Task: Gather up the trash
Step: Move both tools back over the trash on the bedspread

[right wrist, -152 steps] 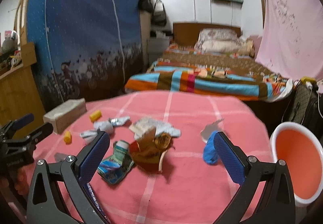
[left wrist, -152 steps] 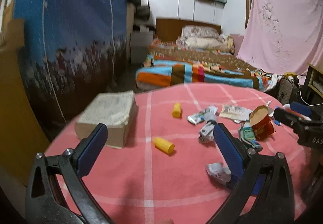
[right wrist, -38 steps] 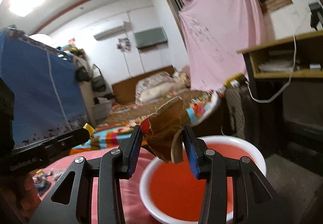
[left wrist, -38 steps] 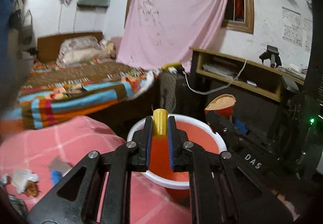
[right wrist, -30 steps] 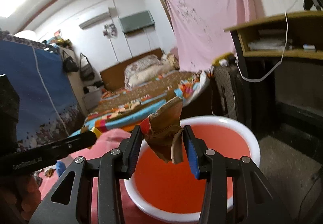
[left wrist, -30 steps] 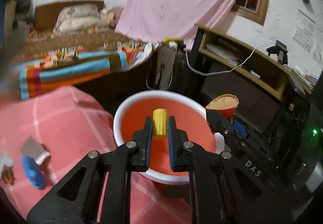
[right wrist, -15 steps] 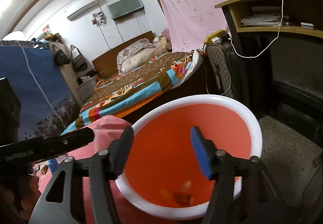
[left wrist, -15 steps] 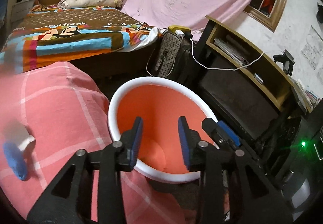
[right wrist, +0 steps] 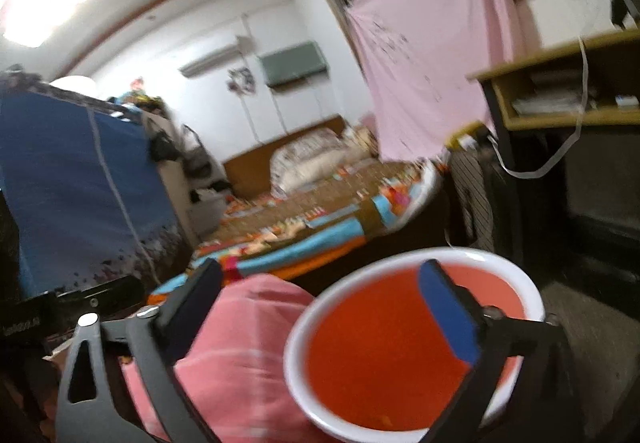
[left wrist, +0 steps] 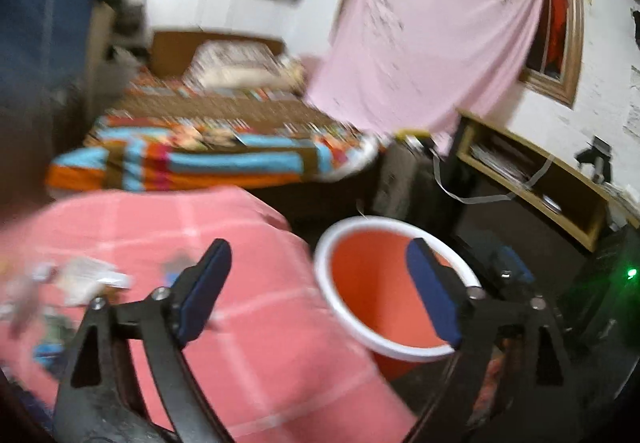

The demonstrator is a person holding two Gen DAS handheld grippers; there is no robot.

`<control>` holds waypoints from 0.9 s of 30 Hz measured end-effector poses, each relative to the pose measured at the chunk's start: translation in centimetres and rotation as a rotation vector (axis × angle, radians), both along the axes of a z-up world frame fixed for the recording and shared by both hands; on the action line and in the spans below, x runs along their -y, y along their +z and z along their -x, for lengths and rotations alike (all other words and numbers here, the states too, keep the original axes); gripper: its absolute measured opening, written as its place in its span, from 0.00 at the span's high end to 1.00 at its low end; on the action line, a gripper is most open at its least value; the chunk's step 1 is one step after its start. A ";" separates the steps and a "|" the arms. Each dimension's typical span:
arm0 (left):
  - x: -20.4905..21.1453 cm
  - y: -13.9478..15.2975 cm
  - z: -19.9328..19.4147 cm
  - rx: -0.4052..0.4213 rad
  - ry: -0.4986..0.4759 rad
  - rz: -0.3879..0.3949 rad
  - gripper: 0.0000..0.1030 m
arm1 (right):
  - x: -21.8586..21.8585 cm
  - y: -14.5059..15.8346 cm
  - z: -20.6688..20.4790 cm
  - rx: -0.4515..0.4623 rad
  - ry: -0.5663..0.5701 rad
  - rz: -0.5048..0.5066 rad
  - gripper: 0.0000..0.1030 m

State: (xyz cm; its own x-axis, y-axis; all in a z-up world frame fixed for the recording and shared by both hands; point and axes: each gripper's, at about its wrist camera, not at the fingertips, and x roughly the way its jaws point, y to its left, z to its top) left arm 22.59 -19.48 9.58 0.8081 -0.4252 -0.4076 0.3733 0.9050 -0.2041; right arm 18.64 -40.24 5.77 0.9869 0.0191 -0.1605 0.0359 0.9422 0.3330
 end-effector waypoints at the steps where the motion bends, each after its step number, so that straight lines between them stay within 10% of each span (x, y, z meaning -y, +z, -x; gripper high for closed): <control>1: -0.9 0.2 0.6 0.026 0.030 0.000 0.20 | -0.8 0.5 0.4 0.029 0.018 0.012 0.00; 14: -12.8 -0.1 8.7 0.162 0.399 -0.001 0.13 | -9.5 3.9 3.6 0.205 0.213 0.115 0.00; 27: -18.7 -4.3 10.3 0.031 0.527 -0.014 0.14 | -18.4 2.8 3.1 0.148 0.416 0.264 0.00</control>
